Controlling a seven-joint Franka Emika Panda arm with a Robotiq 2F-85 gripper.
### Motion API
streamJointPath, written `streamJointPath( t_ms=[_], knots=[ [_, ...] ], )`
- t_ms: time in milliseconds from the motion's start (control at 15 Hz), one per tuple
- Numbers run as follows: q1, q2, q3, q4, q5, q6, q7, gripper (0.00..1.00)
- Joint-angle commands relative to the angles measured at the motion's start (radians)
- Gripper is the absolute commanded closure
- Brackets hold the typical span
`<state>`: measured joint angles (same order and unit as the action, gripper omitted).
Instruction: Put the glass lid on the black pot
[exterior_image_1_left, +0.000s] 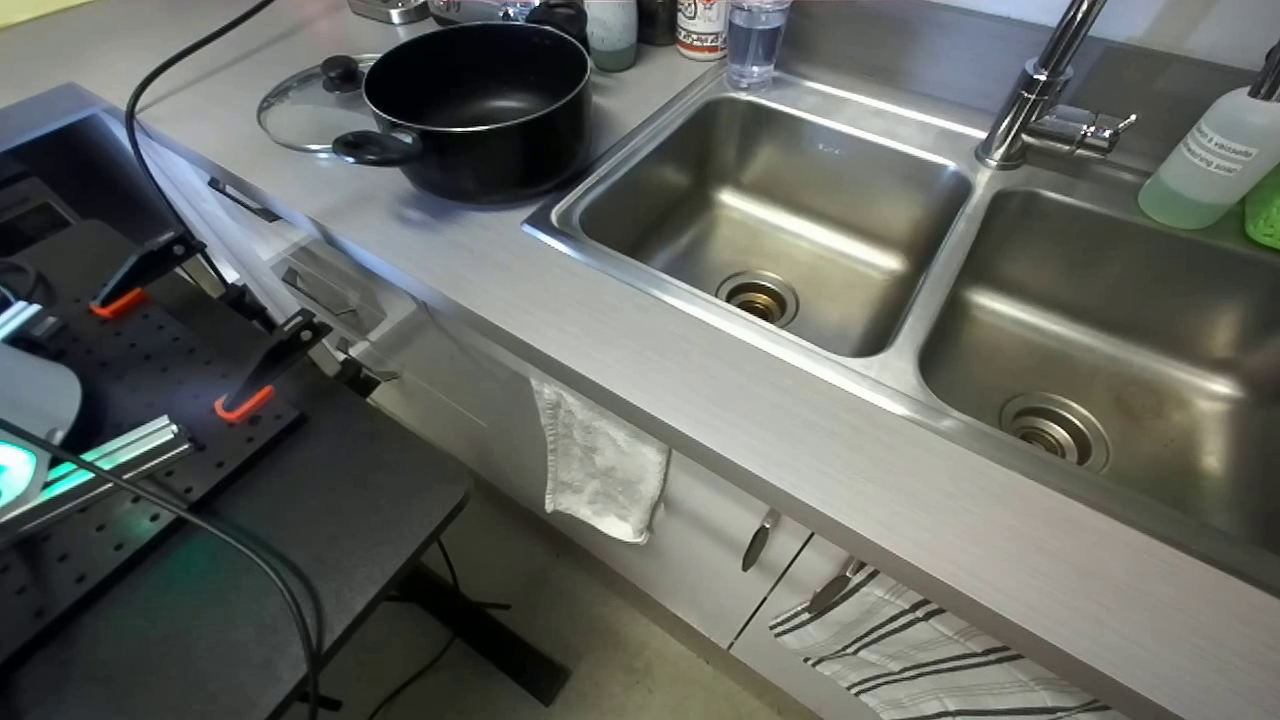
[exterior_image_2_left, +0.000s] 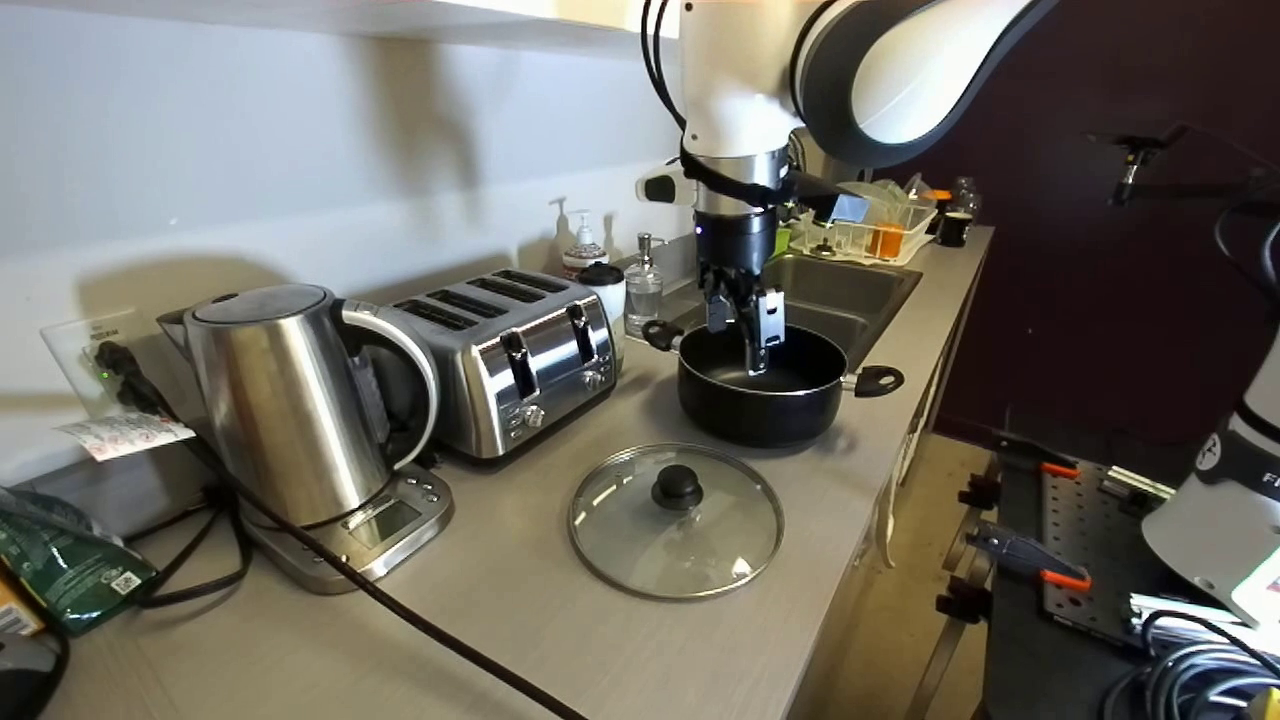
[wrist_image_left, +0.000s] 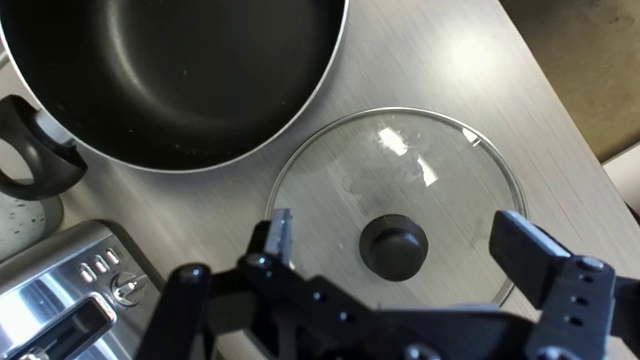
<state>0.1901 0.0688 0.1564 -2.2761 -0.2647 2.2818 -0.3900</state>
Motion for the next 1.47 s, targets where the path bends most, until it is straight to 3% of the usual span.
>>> streamJointPath(
  t_ms=[0,733,1400],
  knots=[
    [0.001,0.063,0.016,0.064,-0.025,-0.003,0.006,0.0],
    [-0.009,0.064,0.023,0.06,0.01,0.01,-0.01,0.0],
    [-0.011,0.19,0.062,0.096,0.038,0.148,-0.104,0.0]
  ],
)
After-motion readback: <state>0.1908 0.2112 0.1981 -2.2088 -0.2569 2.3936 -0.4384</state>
